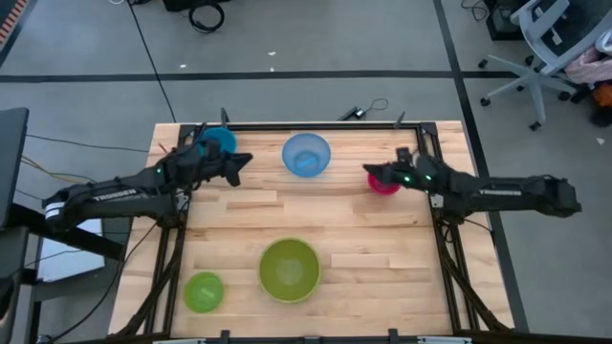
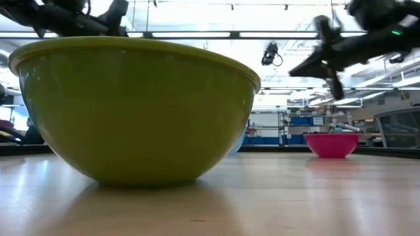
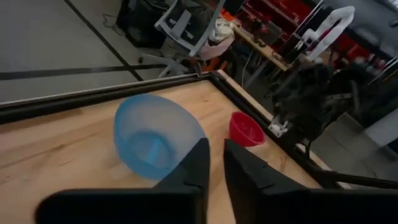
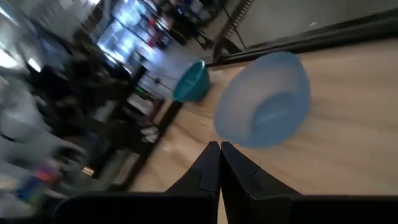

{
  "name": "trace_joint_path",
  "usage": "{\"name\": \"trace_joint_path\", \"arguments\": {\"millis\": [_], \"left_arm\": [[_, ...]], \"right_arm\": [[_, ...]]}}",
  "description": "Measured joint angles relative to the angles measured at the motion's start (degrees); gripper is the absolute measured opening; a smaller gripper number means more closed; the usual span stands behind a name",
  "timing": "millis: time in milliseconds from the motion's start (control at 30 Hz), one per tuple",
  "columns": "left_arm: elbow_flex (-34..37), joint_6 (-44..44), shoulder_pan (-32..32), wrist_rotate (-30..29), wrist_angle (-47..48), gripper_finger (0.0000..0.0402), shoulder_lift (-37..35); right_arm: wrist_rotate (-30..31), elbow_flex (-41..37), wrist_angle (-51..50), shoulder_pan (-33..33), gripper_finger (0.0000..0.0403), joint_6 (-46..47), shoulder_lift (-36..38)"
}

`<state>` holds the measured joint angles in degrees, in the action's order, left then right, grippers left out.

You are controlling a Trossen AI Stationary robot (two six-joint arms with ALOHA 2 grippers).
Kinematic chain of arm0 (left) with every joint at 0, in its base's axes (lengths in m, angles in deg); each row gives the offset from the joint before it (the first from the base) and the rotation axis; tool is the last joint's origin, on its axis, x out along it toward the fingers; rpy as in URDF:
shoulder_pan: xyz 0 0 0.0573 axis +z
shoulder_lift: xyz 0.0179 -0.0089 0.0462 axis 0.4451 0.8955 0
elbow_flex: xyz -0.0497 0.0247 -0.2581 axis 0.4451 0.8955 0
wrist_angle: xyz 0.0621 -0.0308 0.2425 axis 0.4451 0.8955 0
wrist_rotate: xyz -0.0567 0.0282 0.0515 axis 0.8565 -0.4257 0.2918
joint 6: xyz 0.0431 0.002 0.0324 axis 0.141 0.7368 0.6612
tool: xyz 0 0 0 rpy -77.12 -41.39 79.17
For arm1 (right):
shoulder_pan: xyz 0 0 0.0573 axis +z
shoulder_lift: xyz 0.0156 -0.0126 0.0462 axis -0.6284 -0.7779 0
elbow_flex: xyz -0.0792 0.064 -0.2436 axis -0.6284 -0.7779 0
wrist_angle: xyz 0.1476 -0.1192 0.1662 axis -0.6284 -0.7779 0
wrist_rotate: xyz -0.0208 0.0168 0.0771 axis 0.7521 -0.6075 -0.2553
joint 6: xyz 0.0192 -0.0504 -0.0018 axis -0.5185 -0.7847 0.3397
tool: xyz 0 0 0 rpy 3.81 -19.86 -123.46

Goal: Nest bowls inside each other
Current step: Stack the blue bowl into the green bowl

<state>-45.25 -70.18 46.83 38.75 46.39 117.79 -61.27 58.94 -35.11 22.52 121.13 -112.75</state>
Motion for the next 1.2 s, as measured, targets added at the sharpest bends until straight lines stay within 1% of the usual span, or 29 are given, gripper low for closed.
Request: {"name": "trace_joint_path", "arguments": {"millis": [100, 167, 233, 300, 433, 567, 667, 733, 800, 900, 1033, 1133, 1200], "left_arm": [[-1.24, -0.66, 0.65, 2.73, 0.29, 0.0116, 1.75], [-2.15, -0.75, 1.04, 5.62, 1.18, 0.0151, 2.67], [-3.64, -1.28, 1.63, 7.57, 4.41, 0.0176, 3.34], [-5.61, -0.98, 2.0, 8.56, 9.45, 0.0188, 3.7], [-8.64, 2.24, 2.09, 8.71, 17.96, 0.0191, 3.99], [-9.52, 2.96, 2.74, 8.44, 18.88, 0.0192, 3.95], [-9.56, 2.79, 3.21, 7.42, 19.0, 0.0192, 3.97], [-9.56, 2.42, 3.41, 6.9, 19.0, 0.0192, 3.96], [-9.56, 2.73, 3.61, 6.72, 19.0, 0.0192, 3.94], [-9.56, 4.83, 3.6, 5.86, 19.02, 0.0192, 3.94], [-9.56, 7.08, 3.61, 5.19, 19.09, 0.0192, 3.97], [-9.56, 7.12, 3.61, 4.18, 19.12, 0.0192, 3.97], [-9.56, 7.09, 3.61, 4.13, 19.13, 0.0192, 3.94]], "right_arm": [[-2.02, 7.83, -3.38, -2.33, 0.0014, -8.21, -9.39], [-2.03, 12.77, -5.8, -4.19, 0.0014, -11.87, -15.36], [-1.33, 17.67, -9.56, -6.78, 0.0014, -12.65, -21.01], [-1.45, 22.9, -14.03, -9.8, 0.0017, -12.92, -26.97], [-4.32, 32.54, -19.11, -14.11, 0.0047, -16.52, -37.82], [-7.32, 41.64, -26.0, -16.98, 0.0103, -18.43, -47.18], [-10.3, 47.48, -31.11, -18.46, 0.0151, -19.65, -52.52], [-12.53, 50.2, -32.63, -18.97, 0.0175, -19.78, -55.3], [-13.87, 52.07, -32.44, -19.03, 0.0191, -19.84, -57.28], [-14.22, 54.46, -33.09, -18.92, 0.0199, -19.8, -59.99], [-14.25, 55.51, -36.79, -18.92, 0.0192, -18.34, -64.03], [-16.09, 55.51, -38.05, -18.92, 0.0176, -17.9, -66.22], [-16.91, 55.53, -38.61, -18.6, 0.0152, -17.88, -66.8]]}}
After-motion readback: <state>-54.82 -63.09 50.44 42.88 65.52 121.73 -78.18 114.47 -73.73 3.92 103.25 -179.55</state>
